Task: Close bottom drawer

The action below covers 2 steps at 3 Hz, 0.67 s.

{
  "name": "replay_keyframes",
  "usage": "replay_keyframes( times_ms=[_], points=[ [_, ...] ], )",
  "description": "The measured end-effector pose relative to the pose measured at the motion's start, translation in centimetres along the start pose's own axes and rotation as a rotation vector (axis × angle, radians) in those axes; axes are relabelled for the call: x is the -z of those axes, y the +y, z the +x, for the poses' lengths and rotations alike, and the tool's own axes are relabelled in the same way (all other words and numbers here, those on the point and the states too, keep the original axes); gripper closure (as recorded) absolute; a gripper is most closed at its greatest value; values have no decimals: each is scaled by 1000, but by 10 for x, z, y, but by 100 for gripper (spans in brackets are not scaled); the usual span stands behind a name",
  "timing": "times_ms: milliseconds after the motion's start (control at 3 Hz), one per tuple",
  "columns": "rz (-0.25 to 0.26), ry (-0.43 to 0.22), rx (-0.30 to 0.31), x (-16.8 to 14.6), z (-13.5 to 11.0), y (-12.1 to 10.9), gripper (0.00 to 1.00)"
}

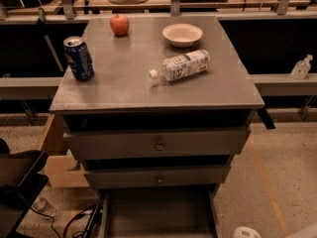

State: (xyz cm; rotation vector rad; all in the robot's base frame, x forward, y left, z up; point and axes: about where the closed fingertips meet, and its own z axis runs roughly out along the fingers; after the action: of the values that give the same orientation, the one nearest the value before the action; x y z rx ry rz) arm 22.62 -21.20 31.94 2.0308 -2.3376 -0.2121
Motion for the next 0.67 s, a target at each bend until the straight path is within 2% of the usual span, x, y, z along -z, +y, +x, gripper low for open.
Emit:
replay_keyframes(
  times_ms=[333,667],
  points=[
    [-40,-22,33,-42,-29,12,18],
    [-52,-34,82,-90,-57,17,40]
  ],
)
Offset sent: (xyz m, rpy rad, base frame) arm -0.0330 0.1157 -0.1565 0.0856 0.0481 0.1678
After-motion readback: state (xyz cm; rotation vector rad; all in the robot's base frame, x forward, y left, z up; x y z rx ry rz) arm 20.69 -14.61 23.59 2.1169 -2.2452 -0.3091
